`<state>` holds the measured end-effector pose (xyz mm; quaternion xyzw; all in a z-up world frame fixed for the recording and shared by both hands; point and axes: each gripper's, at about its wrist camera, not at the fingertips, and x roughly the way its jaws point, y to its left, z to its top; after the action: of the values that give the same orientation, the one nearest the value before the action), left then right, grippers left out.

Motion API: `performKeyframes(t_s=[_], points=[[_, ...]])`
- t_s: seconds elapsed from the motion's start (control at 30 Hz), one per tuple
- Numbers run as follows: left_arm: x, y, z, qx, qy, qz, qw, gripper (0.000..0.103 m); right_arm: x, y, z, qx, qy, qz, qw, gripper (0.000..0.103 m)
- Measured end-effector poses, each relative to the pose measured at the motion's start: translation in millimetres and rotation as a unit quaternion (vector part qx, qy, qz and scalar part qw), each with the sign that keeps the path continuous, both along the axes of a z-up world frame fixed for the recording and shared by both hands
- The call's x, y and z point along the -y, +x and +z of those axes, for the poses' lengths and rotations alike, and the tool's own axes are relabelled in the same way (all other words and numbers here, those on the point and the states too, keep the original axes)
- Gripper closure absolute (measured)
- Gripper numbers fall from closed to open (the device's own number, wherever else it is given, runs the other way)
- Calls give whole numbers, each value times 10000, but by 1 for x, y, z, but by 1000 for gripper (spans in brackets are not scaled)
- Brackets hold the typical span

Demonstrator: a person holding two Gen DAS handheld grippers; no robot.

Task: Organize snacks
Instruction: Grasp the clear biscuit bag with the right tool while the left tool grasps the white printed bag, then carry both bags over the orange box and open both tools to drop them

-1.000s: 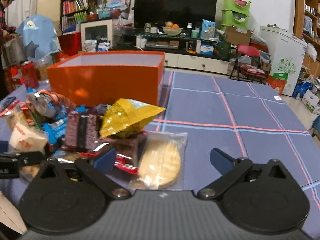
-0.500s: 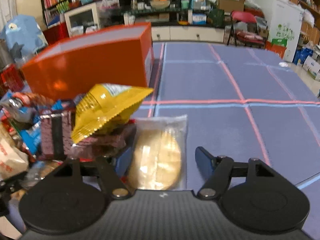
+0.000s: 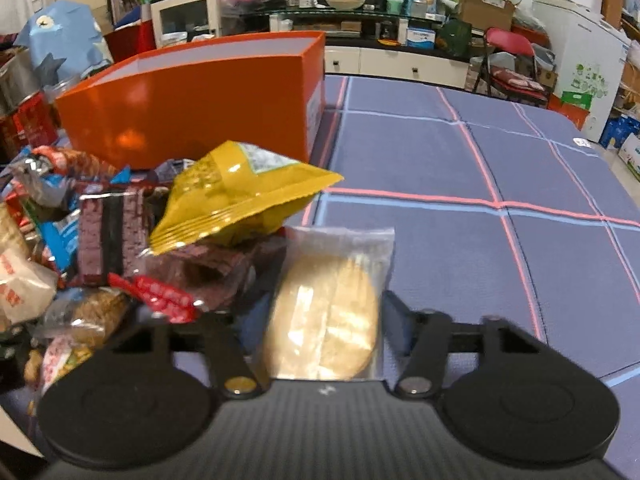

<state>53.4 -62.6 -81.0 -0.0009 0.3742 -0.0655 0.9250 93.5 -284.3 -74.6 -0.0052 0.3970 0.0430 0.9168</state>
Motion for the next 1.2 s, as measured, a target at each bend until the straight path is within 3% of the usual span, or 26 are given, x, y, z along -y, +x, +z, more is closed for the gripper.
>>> performKeyframes(t_s=[0.27, 0.43, 0.63, 1.0, 1.2], points=[[0, -2, 9, -191, 77, 6, 9998, 76, 6, -8, 2, -35, -19, -116, 9999, 45], [0, -14, 27, 91, 268, -19, 9996, 77, 19, -18, 20, 246, -65, -522, 9983, 45], [-6, -19, 50, 334, 240, 71, 9991, 77, 20, -29, 40, 642, -222, -697, 9953, 45], [-17, -25, 73, 483, -83, 94, 9988, 77, 9, -40, 68, 977, -298, -700, 9923, 45], [-20, -27, 91, 590, -316, -44, 9977, 78, 5, -46, 85, 1176, 39, -625, 9911, 45]])
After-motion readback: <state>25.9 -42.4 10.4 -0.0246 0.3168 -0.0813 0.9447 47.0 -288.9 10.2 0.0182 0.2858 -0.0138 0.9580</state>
